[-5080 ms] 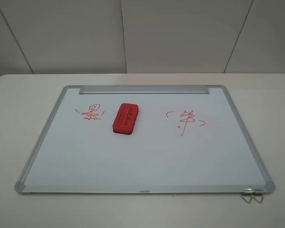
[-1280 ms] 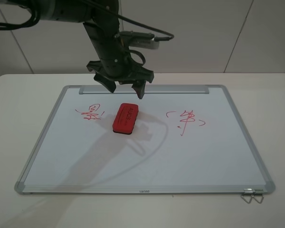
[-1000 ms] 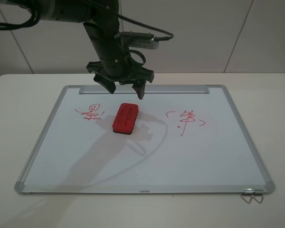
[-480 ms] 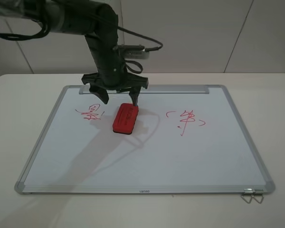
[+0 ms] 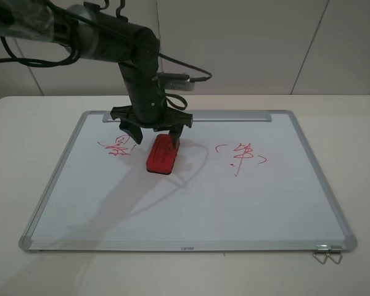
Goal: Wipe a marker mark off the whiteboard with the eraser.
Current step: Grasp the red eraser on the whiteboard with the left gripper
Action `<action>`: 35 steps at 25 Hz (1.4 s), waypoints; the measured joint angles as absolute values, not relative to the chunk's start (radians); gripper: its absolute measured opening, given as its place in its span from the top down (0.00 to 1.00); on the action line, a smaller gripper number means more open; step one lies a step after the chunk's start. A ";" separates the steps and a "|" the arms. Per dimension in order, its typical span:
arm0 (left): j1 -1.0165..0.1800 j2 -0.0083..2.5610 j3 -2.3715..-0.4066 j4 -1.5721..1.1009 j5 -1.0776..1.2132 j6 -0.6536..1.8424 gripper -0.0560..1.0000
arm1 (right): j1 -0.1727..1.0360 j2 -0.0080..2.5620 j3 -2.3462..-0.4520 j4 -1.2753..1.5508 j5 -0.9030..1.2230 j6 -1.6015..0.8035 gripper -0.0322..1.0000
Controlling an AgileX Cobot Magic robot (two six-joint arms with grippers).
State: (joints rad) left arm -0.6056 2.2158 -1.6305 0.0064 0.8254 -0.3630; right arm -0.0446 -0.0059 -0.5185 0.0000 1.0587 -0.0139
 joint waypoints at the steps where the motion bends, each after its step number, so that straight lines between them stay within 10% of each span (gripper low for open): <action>1: -0.608 2.221 -1.631 0.005 0.822 -0.356 0.21 | -0.045 -0.006 -0.519 0.000 1.059 -0.014 0.30; 35: -0.632 2.291 -1.631 -0.013 0.799 -0.256 0.23 | -0.045 -0.006 -0.519 0.000 1.059 -0.014 0.30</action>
